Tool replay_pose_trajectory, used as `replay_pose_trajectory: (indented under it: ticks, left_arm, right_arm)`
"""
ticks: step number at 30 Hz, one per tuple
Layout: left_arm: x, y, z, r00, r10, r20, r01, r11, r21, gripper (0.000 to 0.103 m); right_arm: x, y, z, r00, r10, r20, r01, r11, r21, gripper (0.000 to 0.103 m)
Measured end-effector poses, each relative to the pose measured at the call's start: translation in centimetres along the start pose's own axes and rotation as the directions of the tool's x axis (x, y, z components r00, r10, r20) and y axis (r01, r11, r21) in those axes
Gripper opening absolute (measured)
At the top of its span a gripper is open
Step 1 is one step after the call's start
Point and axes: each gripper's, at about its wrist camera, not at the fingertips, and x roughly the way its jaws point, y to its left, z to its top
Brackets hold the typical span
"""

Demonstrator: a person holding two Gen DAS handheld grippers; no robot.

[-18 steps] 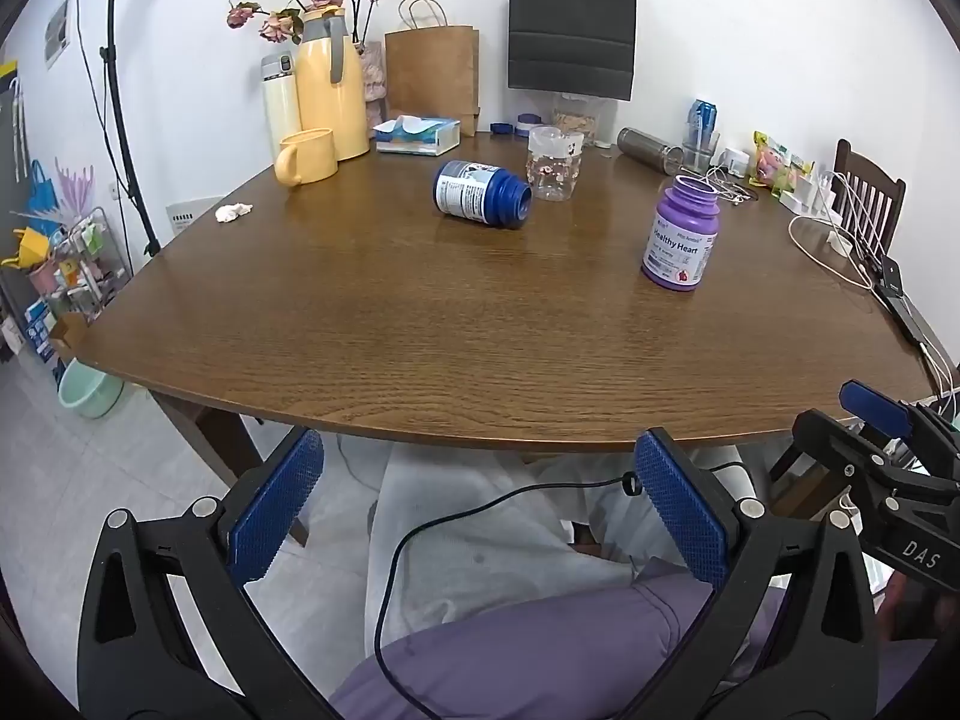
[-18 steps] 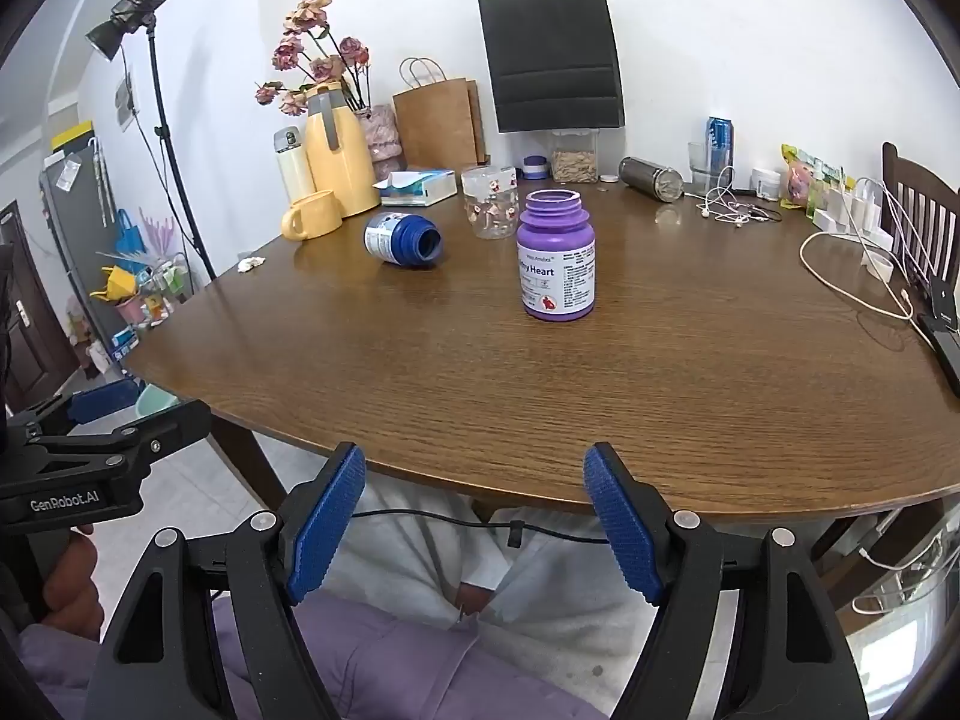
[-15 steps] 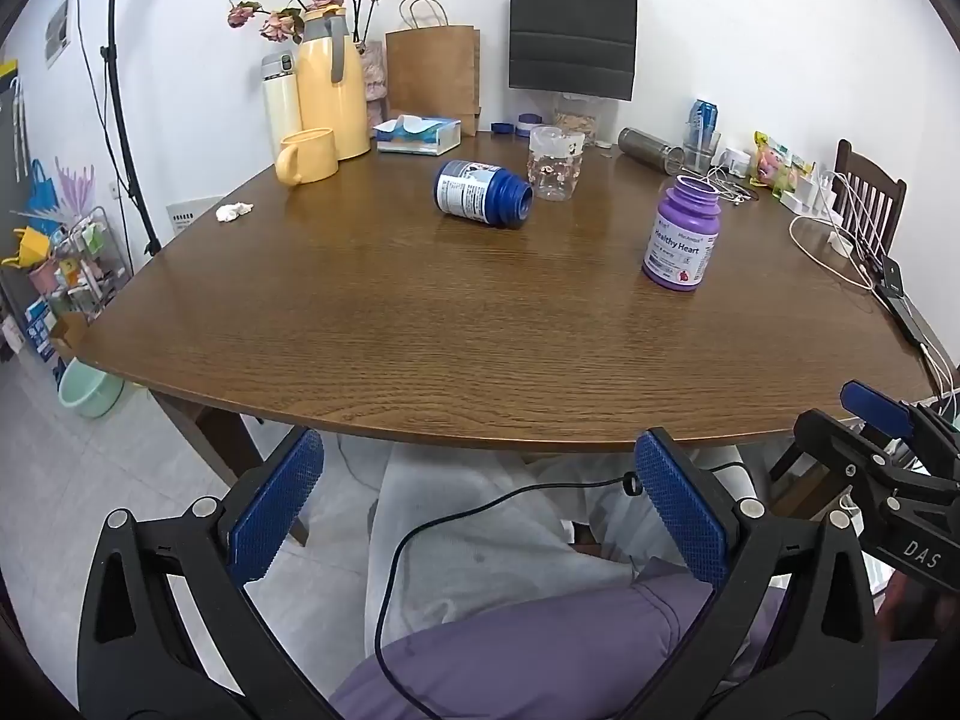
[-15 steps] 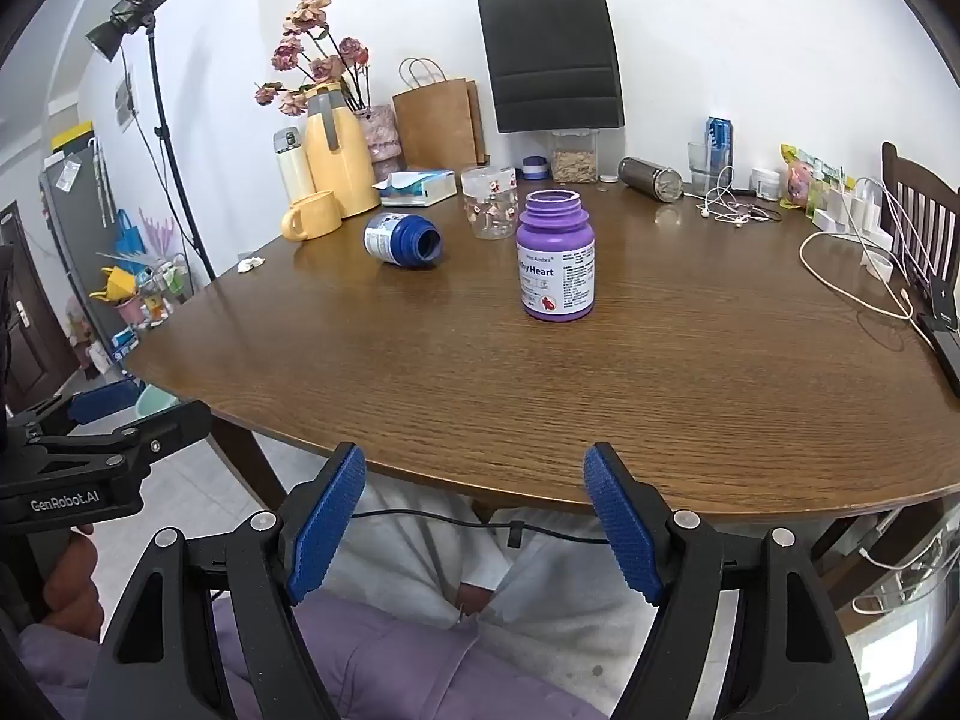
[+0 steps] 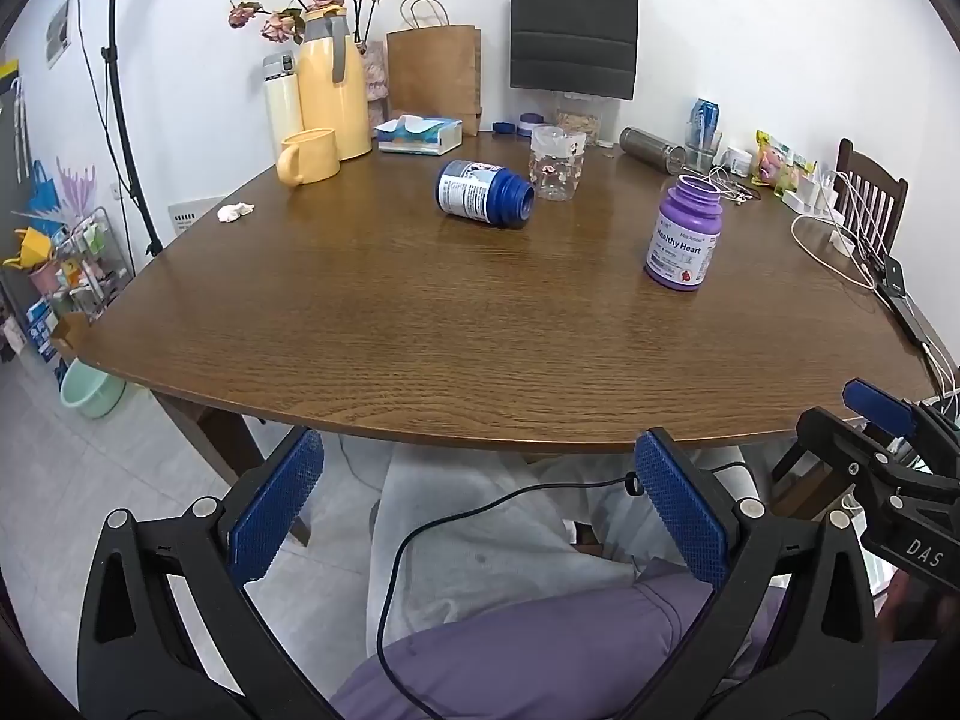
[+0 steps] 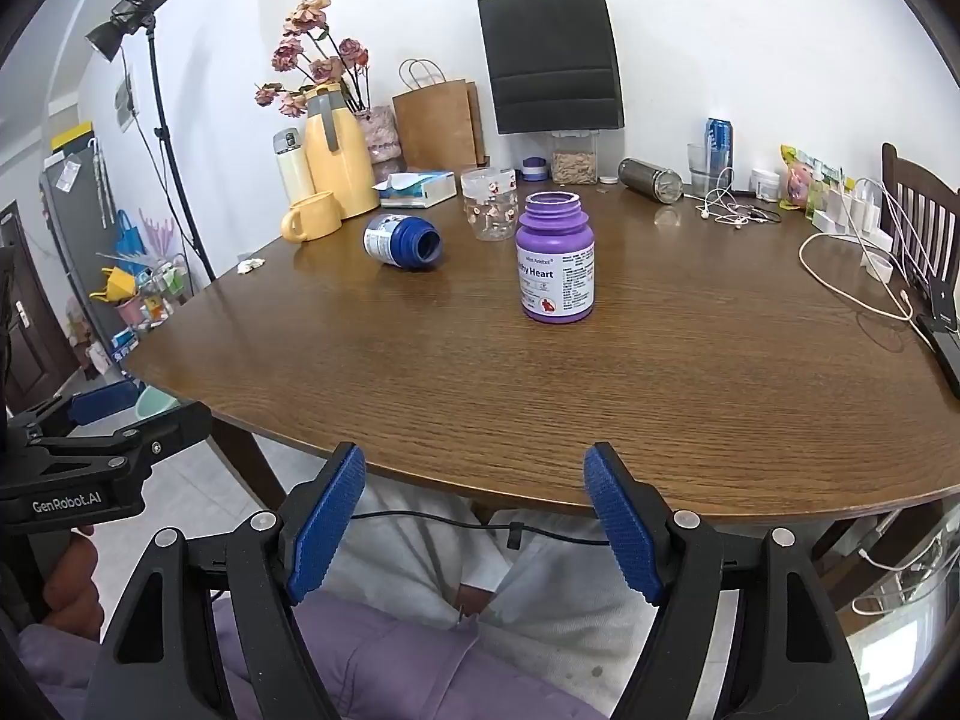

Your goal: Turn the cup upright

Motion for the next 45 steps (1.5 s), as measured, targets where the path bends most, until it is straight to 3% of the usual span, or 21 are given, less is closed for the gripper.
replay_pose_trajectory:
  ticks: [45]
  left_arm:
    - [0.60,0.00,-0.95,1.000,0.006,-0.015,-0.006,1.000,0.009,0.103]
  right_arm:
    - [0.39,0.00,-0.37,1.000,0.001,-0.006,-0.001,1.000,0.002,0.080]
